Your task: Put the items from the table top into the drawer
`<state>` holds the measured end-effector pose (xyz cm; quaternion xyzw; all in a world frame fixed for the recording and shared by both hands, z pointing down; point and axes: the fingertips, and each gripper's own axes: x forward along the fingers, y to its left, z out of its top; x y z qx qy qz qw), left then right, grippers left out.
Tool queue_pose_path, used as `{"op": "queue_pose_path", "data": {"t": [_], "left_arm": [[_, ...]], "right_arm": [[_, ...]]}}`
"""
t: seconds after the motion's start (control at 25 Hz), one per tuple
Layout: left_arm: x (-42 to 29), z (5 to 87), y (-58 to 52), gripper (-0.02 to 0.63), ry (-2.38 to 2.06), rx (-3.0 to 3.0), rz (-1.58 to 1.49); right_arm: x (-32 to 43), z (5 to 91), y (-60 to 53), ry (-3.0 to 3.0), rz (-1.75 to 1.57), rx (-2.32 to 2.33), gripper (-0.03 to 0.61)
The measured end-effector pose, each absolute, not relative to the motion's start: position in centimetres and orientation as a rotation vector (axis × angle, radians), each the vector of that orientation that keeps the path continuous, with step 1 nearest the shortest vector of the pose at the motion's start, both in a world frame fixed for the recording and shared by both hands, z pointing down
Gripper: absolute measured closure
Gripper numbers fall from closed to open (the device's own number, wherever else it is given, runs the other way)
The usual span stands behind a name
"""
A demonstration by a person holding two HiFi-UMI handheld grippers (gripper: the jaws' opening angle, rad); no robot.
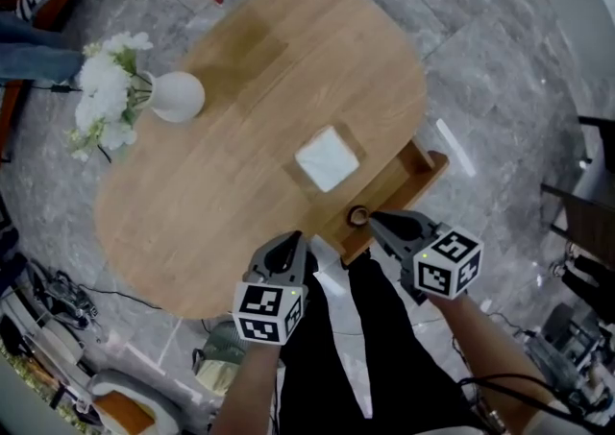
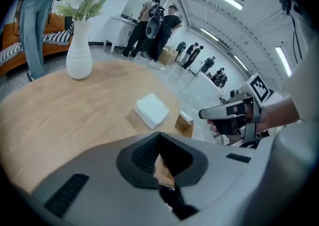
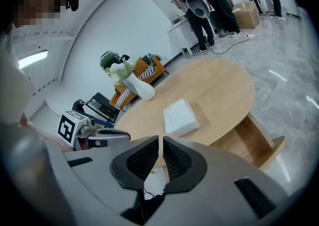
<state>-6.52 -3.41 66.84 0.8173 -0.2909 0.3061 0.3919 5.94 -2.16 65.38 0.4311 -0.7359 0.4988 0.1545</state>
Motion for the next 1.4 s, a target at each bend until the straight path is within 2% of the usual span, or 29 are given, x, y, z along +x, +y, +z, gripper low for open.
{"op": "queue_pose_path", "data": {"t": [0.24, 0.36, 0.6, 0.8, 1.12, 1.32, 1.4], "left_arm": [[-6.9, 67.4, -3.8, 0.612, -0.720, 2.084, 0.803], [-7.7, 67.5, -4.1, 0.612, -0.720, 2.092, 0.814], [-8.9, 68.2, -4.4, 0.612, -0.728, 2.078, 0.824], [-9.6, 68.5, -4.4, 0.612, -0.749, 2.053, 0.811], [-9.6, 68.8, -4.4, 0.612, -0.745, 2.076, 0.829], [-9.3, 69.2, -4.9, 0.612, -0.748, 2.090, 0.846], [-9.1, 69.1, -4.9, 0.612, -0.739, 2.117, 0.867]], "right_arm": [[4.8, 68.2, -4.0, -2.072, 1.487, 1.233, 0.534], [3.9, 69.6, -4.7, -2.041, 1.588, 1.233, 0.482], [3.4, 72.6, -5.2, -1.902, 1.876, 1.319, 0.459], [3.1, 74.0, -6.0, -1.801, 2.101, 1.416, 0.416], [3.1, 75.8, -7.9, -1.736, 2.187, 1.487, 0.393], [2.6, 76.8, -8.5, -1.706, 2.206, 1.493, 0.394], [2.7, 76.5, -8.7, -1.736, 2.187, 1.517, 0.442]]}}
